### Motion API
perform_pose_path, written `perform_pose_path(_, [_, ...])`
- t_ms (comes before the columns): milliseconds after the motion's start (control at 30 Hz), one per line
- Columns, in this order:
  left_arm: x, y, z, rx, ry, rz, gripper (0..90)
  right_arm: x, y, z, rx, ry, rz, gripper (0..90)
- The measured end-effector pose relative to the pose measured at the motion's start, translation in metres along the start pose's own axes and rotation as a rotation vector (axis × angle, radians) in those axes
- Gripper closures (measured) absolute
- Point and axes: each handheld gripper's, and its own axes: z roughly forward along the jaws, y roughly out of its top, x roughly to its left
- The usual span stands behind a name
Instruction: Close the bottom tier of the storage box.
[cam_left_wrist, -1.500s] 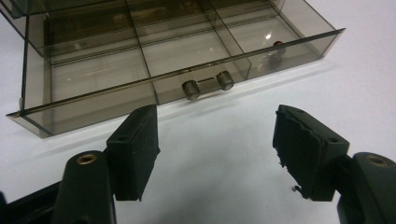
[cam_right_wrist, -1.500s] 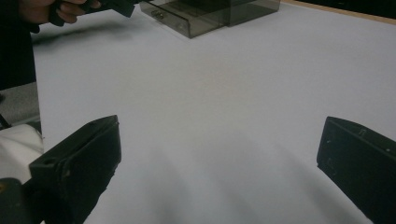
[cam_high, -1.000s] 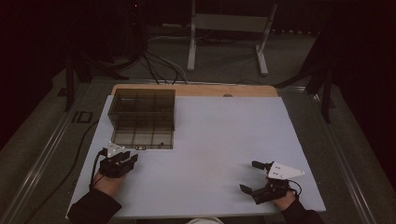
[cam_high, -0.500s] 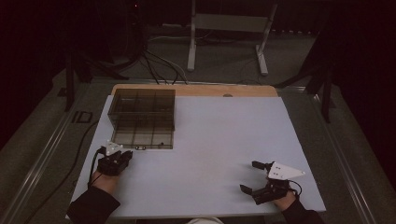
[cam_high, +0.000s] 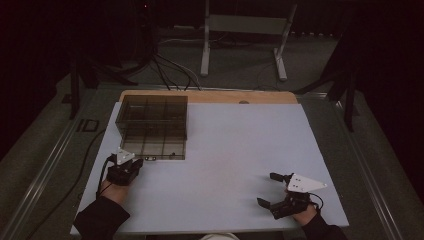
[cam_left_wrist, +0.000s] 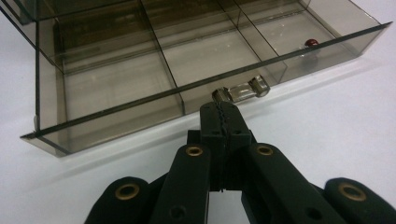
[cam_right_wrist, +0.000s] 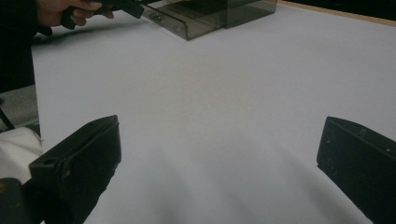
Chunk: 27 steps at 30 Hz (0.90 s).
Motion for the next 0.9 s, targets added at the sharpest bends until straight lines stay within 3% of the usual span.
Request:
perform_pose_path(367, [0.001,-0.001,0.008,0.013,-0.003,0.012,90.0,0.0,0.0,0.0,0.003,0.005,-0.003,0.0])
perform_pose_path(500, [-0.001,0.0,0.011,0.022,0.023,0.031,90.0,0.0,0.0,0.0,0.001,0.005,-0.004,0.0])
perform_pose_path(900, [0.002,0.003,0.016,0.039,0.014,0.019,90.0,0.001,0.0,-0.001,-0.001,0.005,-0.004,0.0])
